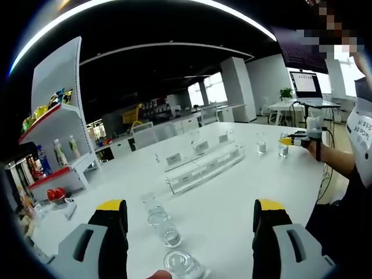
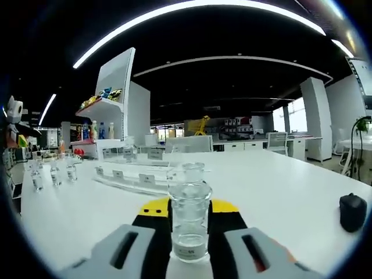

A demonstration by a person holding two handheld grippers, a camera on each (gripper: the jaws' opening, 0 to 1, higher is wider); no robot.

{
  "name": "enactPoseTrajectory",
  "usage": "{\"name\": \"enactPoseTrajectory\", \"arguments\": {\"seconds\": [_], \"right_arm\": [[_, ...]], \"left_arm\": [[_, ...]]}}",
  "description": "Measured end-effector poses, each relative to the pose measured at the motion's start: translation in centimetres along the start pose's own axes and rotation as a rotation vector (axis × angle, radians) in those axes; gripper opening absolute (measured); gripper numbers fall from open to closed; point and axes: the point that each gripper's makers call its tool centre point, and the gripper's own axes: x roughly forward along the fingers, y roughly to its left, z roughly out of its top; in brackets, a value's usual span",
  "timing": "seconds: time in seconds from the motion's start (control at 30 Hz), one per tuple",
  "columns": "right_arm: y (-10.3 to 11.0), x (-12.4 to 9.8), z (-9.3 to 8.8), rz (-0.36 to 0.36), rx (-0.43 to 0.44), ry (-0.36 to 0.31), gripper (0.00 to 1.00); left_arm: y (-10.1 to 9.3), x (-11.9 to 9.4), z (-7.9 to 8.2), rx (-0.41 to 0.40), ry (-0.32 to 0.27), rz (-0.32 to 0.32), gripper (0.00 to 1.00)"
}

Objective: Identify the label on the chemical reagent bottle, grasp the chemical reagent bottle, and place it in the designated position on the reagent rack

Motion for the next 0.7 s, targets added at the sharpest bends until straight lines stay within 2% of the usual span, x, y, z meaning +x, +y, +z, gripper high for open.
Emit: {"name": "enactPoseTrajectory", "arguments": {"seconds": [0.27,0.43,0.7], "right_arm": [[1.4,-0.1,1.7,0.016,-0.078,-0.008,0.20],[3.5,-0.3,3.1,0.094,-0.028,-0.003,0.20],[5.2,-0.5,5.2,0.137,-0.020,-0.014,0.20]], "left_arm": [[0.1,-0.1,0.1,-0.001,-0.002,0.004,0.89],[0.1,-0.2,0.1,-0.003,-0.005,0.004,0.89],[0.3,-0.6,-0.1,-0.005,-0.002,0.011,0.89]]}}
